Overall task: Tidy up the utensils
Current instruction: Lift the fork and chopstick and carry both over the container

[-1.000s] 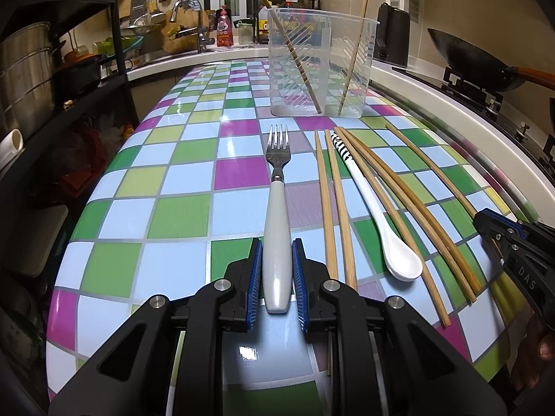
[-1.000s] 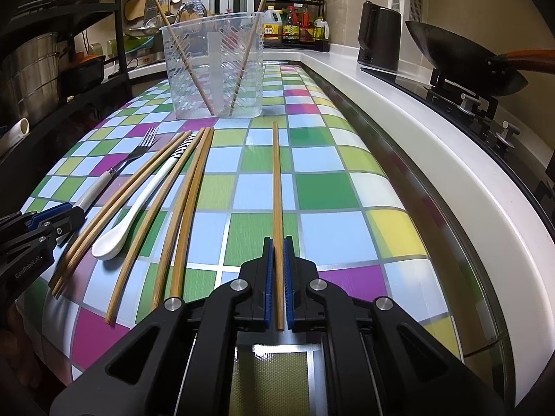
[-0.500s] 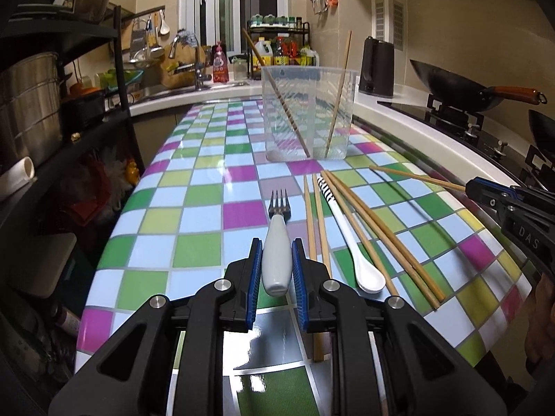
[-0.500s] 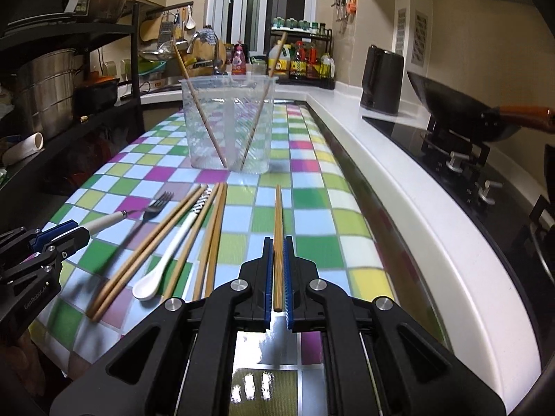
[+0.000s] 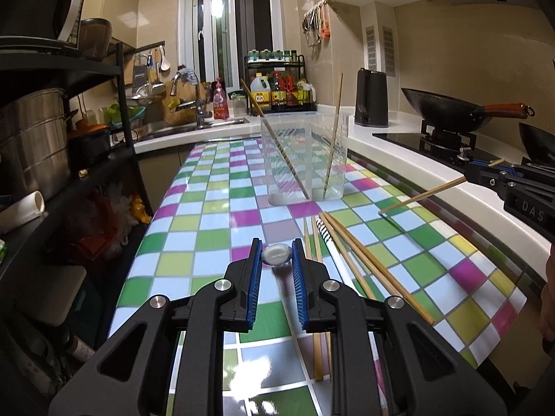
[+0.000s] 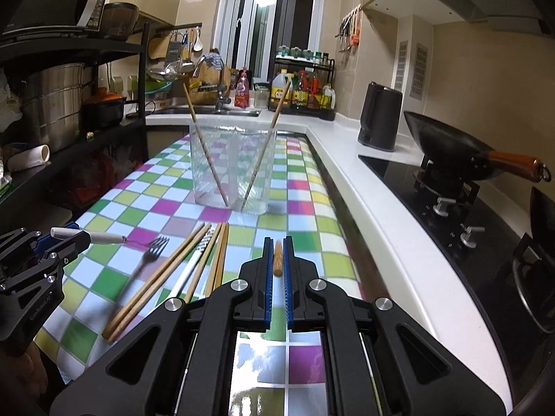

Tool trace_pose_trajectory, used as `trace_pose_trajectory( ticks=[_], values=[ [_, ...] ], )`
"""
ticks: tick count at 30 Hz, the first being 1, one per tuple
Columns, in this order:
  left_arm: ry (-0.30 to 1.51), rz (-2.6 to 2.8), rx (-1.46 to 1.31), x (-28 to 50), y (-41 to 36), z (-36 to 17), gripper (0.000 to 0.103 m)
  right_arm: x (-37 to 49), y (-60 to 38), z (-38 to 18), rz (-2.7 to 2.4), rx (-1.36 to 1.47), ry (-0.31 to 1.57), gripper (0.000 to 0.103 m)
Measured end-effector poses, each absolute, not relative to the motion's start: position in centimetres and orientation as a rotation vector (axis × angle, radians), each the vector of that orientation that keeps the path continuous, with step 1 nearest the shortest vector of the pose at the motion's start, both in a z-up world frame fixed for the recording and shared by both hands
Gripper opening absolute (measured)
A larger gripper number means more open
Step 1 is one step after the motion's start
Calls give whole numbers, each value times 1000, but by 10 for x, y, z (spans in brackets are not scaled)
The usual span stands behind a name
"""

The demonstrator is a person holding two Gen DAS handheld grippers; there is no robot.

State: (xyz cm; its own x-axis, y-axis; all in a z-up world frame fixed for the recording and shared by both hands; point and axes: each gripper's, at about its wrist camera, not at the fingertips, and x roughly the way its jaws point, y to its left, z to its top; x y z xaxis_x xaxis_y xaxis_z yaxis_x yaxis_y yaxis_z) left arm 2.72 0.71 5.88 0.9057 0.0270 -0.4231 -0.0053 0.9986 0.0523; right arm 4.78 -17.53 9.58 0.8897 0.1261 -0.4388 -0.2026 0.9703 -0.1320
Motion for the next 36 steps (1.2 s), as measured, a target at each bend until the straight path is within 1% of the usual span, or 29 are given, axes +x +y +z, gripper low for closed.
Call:
trace_pose_trajectory(
  ticks=[12,26,31,36],
  values=[
    [405,5,13,49,18,102,17,53,-173,143,201,-146,357,6],
    [506,-60,-77,87,43,140,17,89,-163,183,284,-60,369,6],
    [538,-121,-122,114,54,165,17,111,-163,206,312,-20,369,6],
    [524,-174,-150,146,61,202,17,138,-163,240,343,17,344,6]
  ],
)
